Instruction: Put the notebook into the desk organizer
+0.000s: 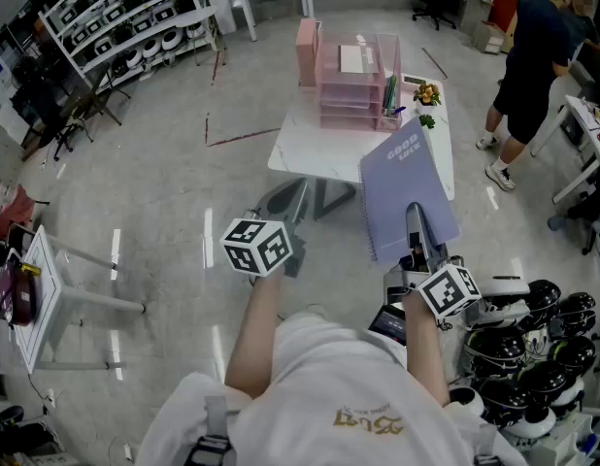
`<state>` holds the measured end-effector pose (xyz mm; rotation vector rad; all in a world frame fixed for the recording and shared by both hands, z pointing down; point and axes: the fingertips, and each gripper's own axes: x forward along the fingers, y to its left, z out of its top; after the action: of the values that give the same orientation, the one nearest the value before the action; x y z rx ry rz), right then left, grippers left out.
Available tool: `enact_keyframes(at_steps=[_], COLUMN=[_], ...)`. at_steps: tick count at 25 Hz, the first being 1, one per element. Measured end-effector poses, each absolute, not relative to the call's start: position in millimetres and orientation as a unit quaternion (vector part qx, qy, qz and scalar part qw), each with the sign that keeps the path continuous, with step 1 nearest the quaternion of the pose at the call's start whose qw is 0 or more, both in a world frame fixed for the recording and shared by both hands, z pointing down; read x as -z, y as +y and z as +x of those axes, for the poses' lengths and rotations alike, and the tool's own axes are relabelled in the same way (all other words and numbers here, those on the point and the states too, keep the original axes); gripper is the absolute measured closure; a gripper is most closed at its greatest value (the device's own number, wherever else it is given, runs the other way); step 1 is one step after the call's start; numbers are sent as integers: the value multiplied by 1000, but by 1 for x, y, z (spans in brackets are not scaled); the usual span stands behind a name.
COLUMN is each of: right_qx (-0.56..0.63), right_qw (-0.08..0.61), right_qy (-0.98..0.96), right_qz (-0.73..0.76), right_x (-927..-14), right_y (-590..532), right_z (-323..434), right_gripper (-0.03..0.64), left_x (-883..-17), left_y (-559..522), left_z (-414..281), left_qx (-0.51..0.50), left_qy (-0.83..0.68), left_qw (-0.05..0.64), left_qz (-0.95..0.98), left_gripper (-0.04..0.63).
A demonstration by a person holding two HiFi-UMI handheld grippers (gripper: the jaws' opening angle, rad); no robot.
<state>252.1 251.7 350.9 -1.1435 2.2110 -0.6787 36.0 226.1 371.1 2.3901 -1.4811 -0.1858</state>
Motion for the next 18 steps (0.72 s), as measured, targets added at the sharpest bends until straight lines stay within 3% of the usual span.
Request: enact_keyframes(at_steps=[18], right_qx=[272], right_qw=[277], right_qy=[820], right_qz=[-420], right_x=[-353], right_y=[244], right_z=[245], right_gripper=[574], left_x=[-380], left_y=[223], left_z=[27], left_qx=[57], left_qy=[-512], left_qw=[180], left_qz=[838], left_gripper=[578])
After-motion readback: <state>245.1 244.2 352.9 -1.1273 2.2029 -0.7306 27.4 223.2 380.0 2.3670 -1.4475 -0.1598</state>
